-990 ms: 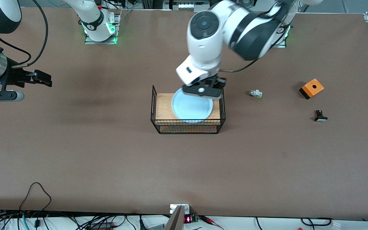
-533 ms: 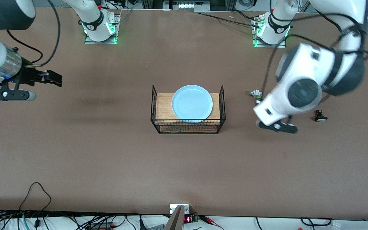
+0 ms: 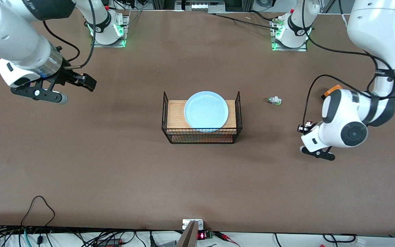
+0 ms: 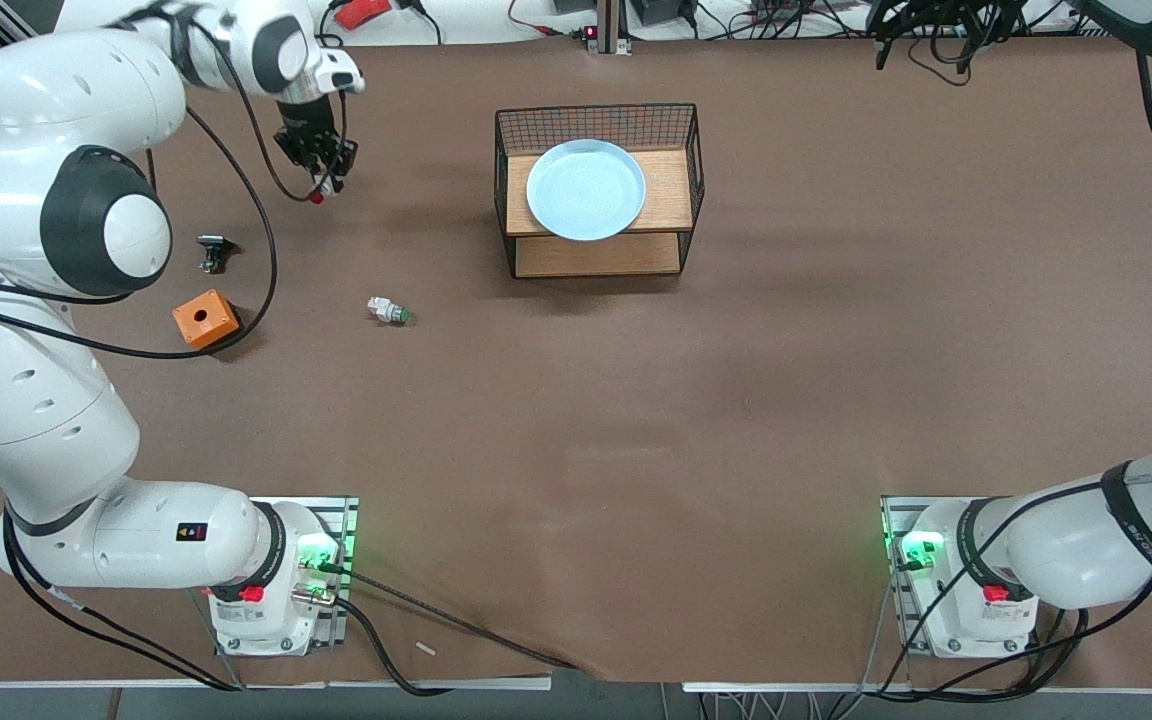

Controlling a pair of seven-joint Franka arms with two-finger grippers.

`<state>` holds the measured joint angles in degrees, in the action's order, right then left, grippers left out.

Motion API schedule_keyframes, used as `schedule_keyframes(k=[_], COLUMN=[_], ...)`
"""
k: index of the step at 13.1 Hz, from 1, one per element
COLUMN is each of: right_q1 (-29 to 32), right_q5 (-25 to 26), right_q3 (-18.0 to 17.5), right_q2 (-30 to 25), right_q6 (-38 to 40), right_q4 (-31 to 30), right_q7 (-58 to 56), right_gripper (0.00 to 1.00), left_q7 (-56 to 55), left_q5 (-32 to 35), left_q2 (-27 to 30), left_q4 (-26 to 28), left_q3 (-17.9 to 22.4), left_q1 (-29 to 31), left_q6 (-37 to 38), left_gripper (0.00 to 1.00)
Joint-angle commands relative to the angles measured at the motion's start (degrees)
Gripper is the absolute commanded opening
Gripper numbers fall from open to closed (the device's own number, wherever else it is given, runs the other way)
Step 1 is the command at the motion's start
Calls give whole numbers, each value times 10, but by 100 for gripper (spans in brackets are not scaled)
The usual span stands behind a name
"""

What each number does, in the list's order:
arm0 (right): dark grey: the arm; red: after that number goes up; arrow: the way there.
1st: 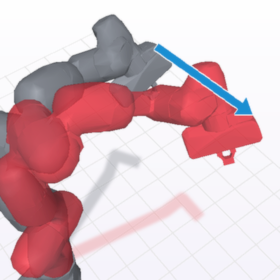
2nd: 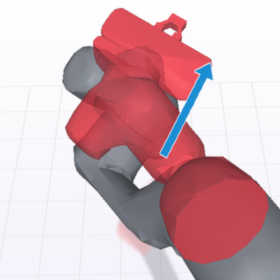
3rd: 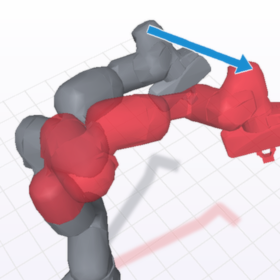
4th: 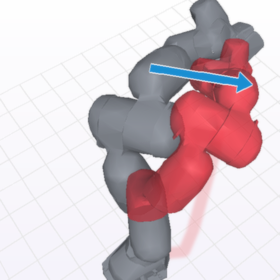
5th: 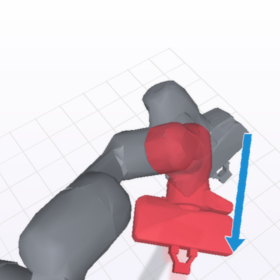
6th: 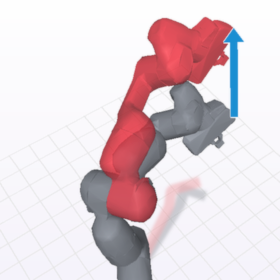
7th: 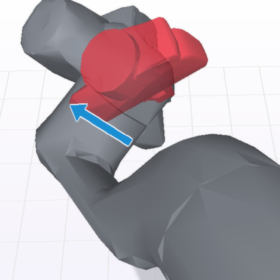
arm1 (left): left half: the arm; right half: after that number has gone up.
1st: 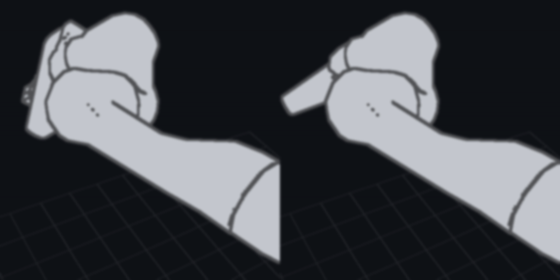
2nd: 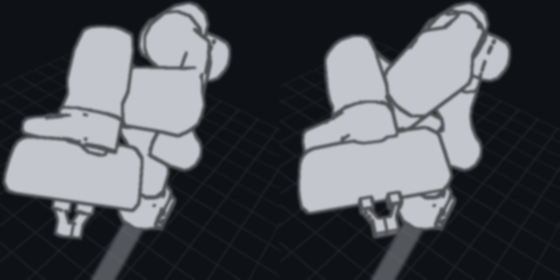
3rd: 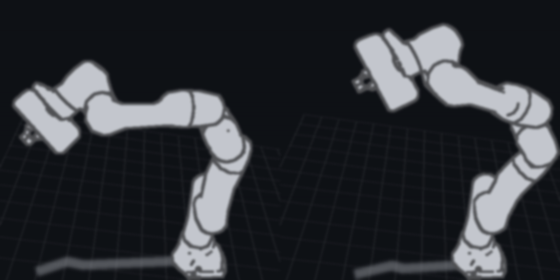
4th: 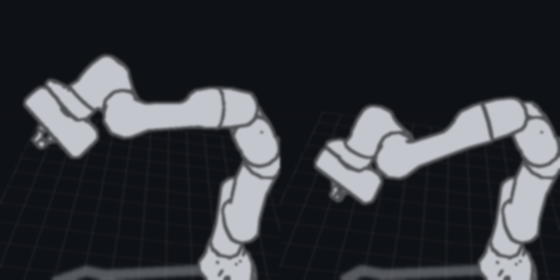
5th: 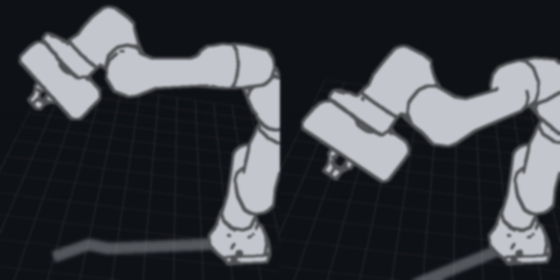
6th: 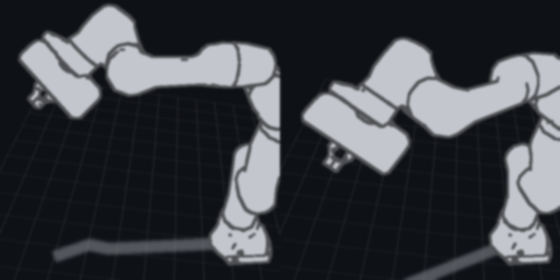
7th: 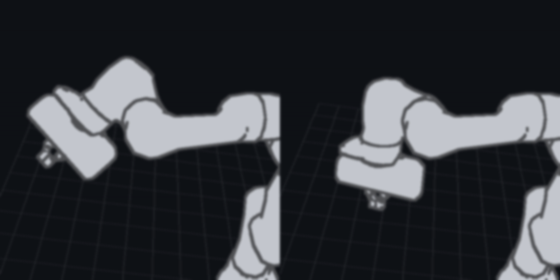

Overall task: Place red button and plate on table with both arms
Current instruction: 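Carry the white button away from the plate with the left gripper, then set the button on the table while the right gripper reaches the plate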

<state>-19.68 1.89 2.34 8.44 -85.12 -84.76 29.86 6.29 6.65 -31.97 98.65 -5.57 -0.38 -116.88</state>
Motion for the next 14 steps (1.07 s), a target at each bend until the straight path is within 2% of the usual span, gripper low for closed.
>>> schedule_keyframes(k=[1, 2, 3, 4, 5, 8, 10, 12, 14], right_q1=[0, 0, -1, -2, -11, -41, -74, -115, -140], right_q5=[-7, -7, -7, -7, -7, -7, -7, -7, -7], right_q3=[4, 4, 4, 3, 3, 4, 4, 4, 4], right_q2=[15, 15, 16, 18, 21, 31, 40, 64, 91], right_q6=[6, 6, 6, 7, 14, 11, 4, -1, -13], right_q4=[27, 28, 29, 31, 38, 45, 50, 67, 91], right_q7=[26, 27, 27, 29, 36, 105, 256, 372, 459], right_gripper=[100, 100, 100, 100, 100, 100, 100, 100, 100], left_q7=[20, 21, 21, 21, 20, 13, 14, 14, 13], left_q5=[28, 29, 29, 29, 29, 20, 15, -17, -22], left_q2=[-7, -13, -18, -16, -9, 29, 50, 68, 77], left_q4=[74, 76, 75, 75, 68, 5, -65, -139, -211], left_q3=[-7, -6, -7, -7, -8, -15, -31, -30, -29], left_q1=[20, 22, 27, 27, 27, 20, 23, 26, 32], left_q6=[-126, -136, -136, -131, -115, 22, 132, 230, 297], left_gripper=[24, 27, 36, 62, 100, 100, 100, 100, 100])
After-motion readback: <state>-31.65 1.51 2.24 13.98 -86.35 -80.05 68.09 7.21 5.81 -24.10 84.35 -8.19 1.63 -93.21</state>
